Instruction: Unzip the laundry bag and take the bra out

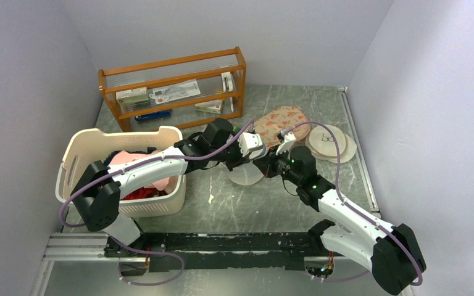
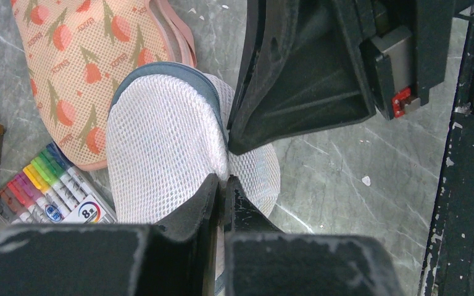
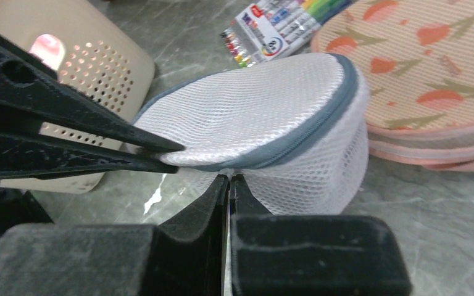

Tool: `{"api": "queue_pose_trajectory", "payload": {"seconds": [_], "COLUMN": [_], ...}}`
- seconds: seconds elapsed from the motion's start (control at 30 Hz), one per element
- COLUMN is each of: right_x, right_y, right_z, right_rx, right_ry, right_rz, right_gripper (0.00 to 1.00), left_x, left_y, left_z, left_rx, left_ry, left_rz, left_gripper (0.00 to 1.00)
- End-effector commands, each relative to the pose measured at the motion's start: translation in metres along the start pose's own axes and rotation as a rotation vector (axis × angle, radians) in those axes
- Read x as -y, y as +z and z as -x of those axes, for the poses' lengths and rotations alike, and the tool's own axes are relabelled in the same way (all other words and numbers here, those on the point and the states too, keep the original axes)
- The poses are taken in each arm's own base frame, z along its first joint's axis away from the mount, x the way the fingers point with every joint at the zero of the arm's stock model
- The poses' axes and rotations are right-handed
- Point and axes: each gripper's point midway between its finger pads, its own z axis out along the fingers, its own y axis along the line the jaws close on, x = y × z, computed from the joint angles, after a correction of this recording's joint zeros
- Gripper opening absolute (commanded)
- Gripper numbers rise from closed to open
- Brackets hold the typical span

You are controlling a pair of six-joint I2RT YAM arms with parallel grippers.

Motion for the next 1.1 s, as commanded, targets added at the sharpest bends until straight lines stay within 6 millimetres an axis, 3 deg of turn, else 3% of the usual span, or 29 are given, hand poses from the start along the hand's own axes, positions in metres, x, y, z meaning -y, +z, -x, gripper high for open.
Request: {"api": "queue_pose_trajectory", "payload": {"seconds": [0.0, 0.17, 0.3, 0.4, 0.5, 0.53, 0.63, 0.7, 0.77, 1.07], "right_x": [0.036, 0.062, 0.099, 0.105, 0.081, 0.068, 0.034, 0.021, 0.012, -0.020], "right_y": [-0.010, -0.022, -0.030, -0.026, -0.019, -0.019, -0.021, -0.022, -0.022, -0.032], "right_z": [0.005, 0.010, 0.004, -0.001, 0.005, 0.008, 0.013, 0.010, 0.005, 0.004], "right_rx": [0.020, 0.048, -0.001, -0.064, -0.050, -0.029, 0.017, 0.004, -0.019, -0.011], "right_ry": [-0.013, 0.013, 0.092, 0.145, 0.103, 0.073, 0.024, 0.010, 0.001, 0.015], "right_rz": [-0.205, -0.367, -0.550, -0.517, -0.336, -0.251, -0.051, 0.022, 0.082, 0.231], "right_gripper": [0.00, 0.00, 0.00, 0.00, 0.00, 0.00, 0.00, 0.00, 0.00, 0.00], "left_x": [0.005, 0.004, 0.002, 0.000, -0.003, -0.004, -0.006, -0.002, 0.006, 0.033], "left_y": [-0.007, -0.007, -0.007, -0.007, -0.009, -0.010, -0.018, -0.024, -0.028, -0.017], "left_z": [0.022, 0.022, 0.021, 0.020, 0.021, 0.022, 0.029, 0.036, 0.042, 0.040], "left_rx": [0.058, 0.058, 0.060, 0.058, 0.056, 0.056, 0.079, 0.107, 0.137, 0.122], "left_ry": [0.008, 0.012, 0.018, 0.024, 0.034, 0.037, 0.049, 0.060, 0.066, 0.084], "left_rz": [-0.027, -0.021, -0.008, 0.006, 0.020, 0.024, 0.043, 0.033, 0.001, -0.094], "left_gripper": [0.07, 0.07, 0.07, 0.07, 0.07, 0.13, 0.43, 0.60, 0.70, 0.73]}}
